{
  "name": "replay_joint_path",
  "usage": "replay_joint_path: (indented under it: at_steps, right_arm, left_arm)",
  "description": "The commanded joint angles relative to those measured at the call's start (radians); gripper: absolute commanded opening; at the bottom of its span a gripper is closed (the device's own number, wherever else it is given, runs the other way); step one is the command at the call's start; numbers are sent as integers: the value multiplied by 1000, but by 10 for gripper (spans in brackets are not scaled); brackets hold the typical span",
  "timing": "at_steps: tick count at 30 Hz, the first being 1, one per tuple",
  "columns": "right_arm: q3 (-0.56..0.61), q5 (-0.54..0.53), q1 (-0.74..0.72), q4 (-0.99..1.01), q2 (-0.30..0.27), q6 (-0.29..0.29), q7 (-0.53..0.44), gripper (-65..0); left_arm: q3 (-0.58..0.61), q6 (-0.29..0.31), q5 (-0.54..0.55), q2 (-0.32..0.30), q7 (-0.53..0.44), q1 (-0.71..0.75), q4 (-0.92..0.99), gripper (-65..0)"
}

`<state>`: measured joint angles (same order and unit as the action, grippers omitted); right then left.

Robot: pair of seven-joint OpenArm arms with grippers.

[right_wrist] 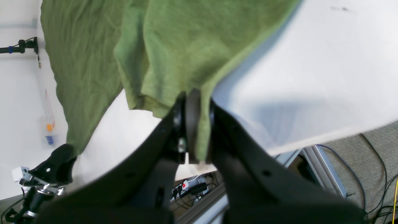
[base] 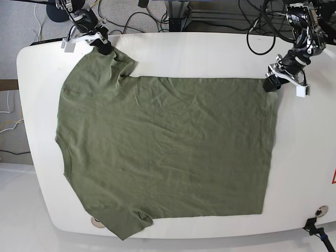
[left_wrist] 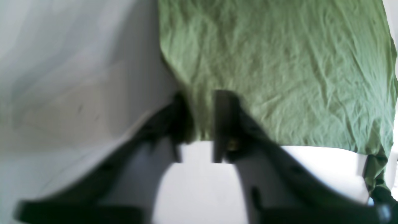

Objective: Fold the T-shirt properly
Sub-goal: 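Grasp the shirt's shoulder corners with both grippers, then pull the shirt toward the robot with both grippers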

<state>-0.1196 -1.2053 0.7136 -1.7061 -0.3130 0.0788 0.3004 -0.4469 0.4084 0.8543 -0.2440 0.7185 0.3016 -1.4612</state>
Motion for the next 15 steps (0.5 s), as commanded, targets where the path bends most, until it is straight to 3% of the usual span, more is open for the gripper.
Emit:
replay_joint_path:
  at_steps: [1, 8, 15]
  right_arm:
    - [-1, 6, 10, -8, -10, -4, 6, -650]
    - [-4, 5, -2, -41, -10, -4, 6, -650]
    - [-5, 5, 99, -150, -12, -4, 6, -650]
  left_arm:
    - [-5, 8, 16, -13, -9, -5, -16, -650]
    - [-5, 14, 23, -13, -7, 3, -31, -650]
    - [-28, 14, 21, -16, -7, 146, -141, -650]
